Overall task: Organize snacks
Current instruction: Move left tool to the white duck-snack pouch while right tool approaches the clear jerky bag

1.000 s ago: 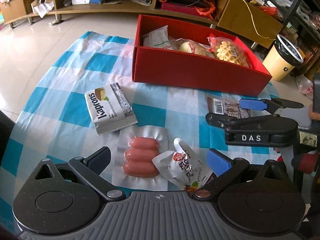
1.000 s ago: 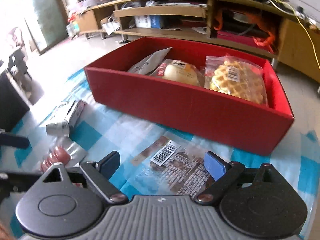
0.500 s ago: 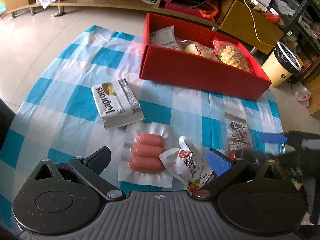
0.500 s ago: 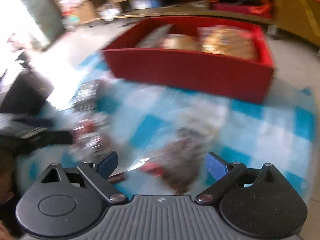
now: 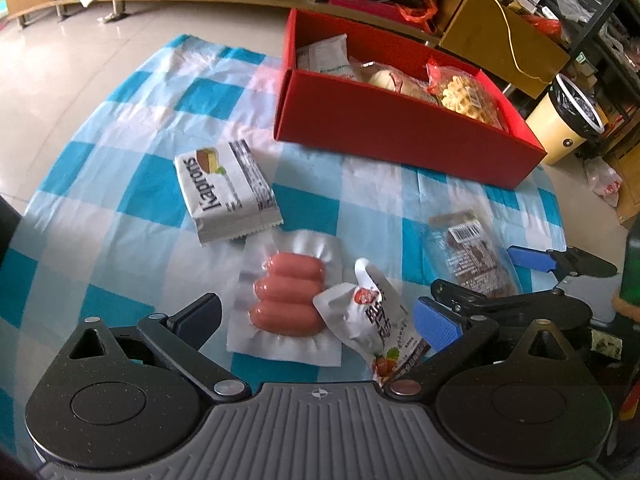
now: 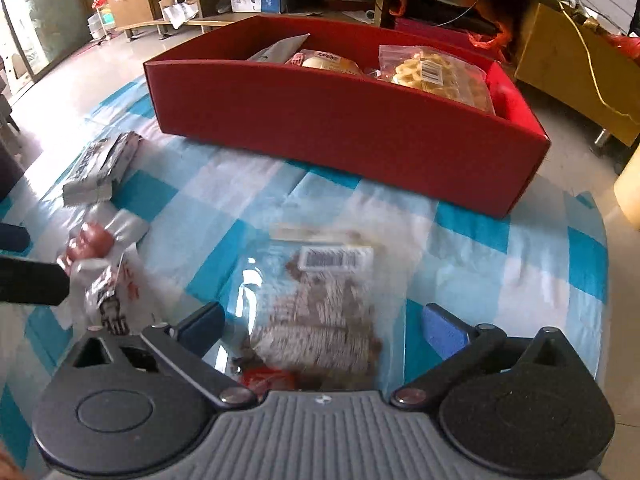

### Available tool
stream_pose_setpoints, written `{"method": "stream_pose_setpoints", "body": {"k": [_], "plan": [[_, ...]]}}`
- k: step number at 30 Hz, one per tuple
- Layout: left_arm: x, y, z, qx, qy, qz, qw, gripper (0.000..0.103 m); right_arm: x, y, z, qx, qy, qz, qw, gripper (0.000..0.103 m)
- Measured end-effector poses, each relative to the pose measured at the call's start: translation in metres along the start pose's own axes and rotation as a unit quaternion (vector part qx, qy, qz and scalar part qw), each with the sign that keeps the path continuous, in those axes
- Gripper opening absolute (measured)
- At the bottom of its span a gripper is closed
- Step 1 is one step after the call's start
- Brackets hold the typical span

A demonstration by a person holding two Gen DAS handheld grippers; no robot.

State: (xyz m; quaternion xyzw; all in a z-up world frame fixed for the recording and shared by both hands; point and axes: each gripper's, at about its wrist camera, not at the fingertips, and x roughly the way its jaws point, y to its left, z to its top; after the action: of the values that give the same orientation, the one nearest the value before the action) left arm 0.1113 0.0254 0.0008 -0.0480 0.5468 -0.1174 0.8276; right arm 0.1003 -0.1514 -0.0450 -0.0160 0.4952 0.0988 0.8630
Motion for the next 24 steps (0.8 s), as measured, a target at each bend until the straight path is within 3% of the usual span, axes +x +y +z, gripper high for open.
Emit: {"method": "stream_pose_setpoints", "body": {"k": [3, 5, 7, 15, 24], "plan": [[0.002, -0.005, -0.005, 0.005, 0.007, -0.002, 1.0000, 0.103, -0.002, 0.000, -0.001, -0.004, -0.003, 0.005, 1.000, 0.102], [0.003, -0.009, -0.007, 0.010, 0.010, -0.005, 0.9999, 0.103, -0.009, 0.000, -0.002, -0.011, -0.008, 0.007, 1.000, 0.088], [0.004, -0.014, -0.009, 0.012, 0.014, -0.010, 0.9998, 0.103, -0.014, 0.000, -0.006, -0.018, 0.002, 0.011, 1.000, 0.087], [0.021, -0.039, -0.019, 0.002, 0.046, -0.038, 0.9982, 0.103, -0.050, -0.020, -0.038, -0.010, 0.003, 0.003, 1.000, 0.087], [0.045, -0.076, -0.008, -0.034, 0.029, 0.000, 0.9990, 0.102, -0.057, -0.053, -0.048, 0.042, 0.011, 0.022, 0.999, 0.088]]}}
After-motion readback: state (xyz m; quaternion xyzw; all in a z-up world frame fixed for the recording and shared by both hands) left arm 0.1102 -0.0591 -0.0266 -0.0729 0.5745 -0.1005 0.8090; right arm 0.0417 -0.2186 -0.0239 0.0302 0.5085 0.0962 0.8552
